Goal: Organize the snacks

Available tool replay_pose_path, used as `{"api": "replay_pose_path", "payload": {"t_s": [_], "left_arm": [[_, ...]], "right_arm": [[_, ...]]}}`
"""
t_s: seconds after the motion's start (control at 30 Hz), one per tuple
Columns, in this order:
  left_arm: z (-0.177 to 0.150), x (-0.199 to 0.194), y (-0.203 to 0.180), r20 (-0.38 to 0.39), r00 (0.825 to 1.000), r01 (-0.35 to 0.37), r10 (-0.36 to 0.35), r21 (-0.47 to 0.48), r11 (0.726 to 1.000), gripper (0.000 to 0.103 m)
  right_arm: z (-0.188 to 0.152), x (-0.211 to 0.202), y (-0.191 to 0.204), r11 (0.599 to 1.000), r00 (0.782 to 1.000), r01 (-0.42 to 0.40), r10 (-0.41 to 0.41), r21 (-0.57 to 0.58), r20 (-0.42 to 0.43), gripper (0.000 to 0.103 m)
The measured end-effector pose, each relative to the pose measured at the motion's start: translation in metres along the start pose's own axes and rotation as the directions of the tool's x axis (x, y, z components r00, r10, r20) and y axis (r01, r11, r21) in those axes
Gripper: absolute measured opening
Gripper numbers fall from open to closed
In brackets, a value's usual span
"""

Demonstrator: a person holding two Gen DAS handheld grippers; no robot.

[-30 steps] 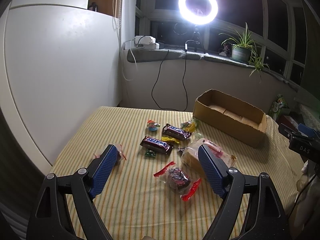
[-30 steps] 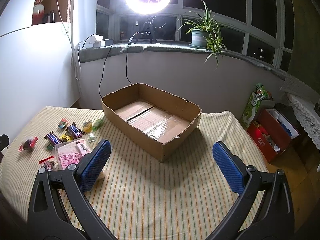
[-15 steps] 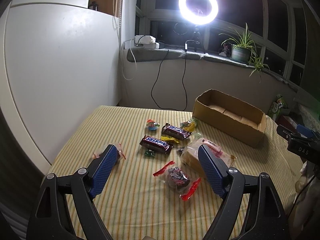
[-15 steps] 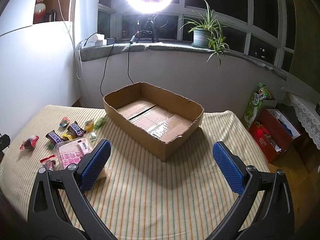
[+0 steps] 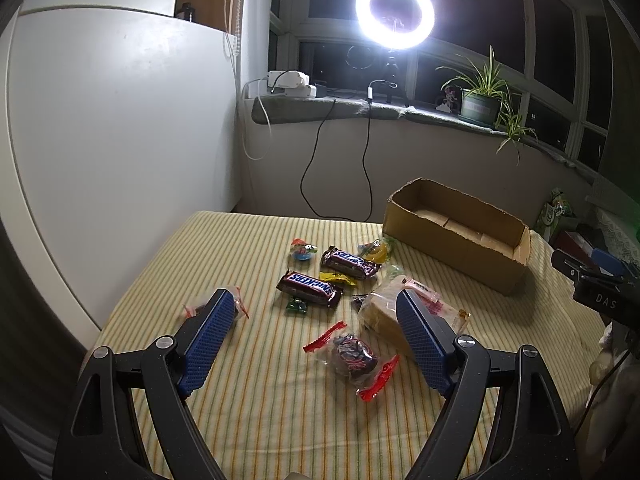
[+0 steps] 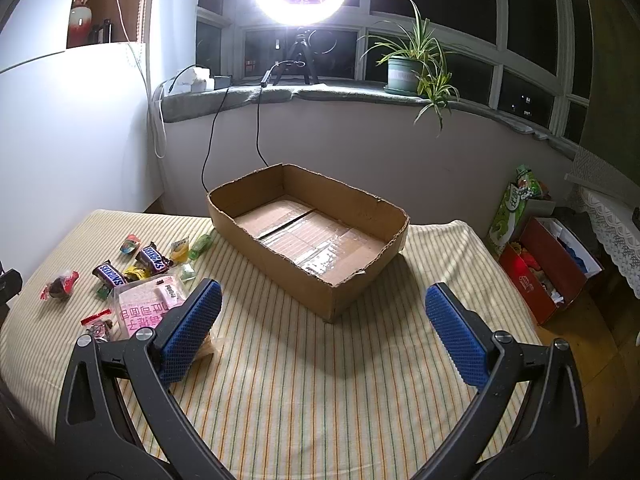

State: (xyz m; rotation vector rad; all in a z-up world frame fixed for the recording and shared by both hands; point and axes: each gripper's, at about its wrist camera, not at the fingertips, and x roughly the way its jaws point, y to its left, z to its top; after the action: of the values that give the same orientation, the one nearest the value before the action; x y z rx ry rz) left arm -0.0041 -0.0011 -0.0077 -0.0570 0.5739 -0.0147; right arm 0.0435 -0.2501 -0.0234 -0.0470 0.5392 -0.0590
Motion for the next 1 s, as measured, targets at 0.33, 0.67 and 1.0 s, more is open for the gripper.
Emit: {"api": "replay_pose_path", "payload": {"t_s": [0.33, 0.67, 1.0], "left_arm": [[-0.001, 0.0, -0.001, 0.0, 1.0, 0.003, -0.003, 0.0, 1.0, 0.083], [0.0, 0.004, 0.0, -0.013, 1.0, 0.014, -0.014, -0.005, 1.0, 0.083], [-0.005, 0.023, 0.002, -0.077, 0.993, 0.086, -0.089, -0.044, 0.995, 0.083]], "right_arm": [[0.0, 0.0, 0.001, 1.0, 1.0, 0.0, 0.0, -0.002, -0.001, 0.103], [-0.001, 0.003, 0.004, 1.0, 1.0, -0.01, 0.01, -0.005, -0.014, 0.103], [-0.002, 0.013, 0.005, 0.999, 0.998, -0.054, 0.054, -0.003, -0.033, 0.103]]}}
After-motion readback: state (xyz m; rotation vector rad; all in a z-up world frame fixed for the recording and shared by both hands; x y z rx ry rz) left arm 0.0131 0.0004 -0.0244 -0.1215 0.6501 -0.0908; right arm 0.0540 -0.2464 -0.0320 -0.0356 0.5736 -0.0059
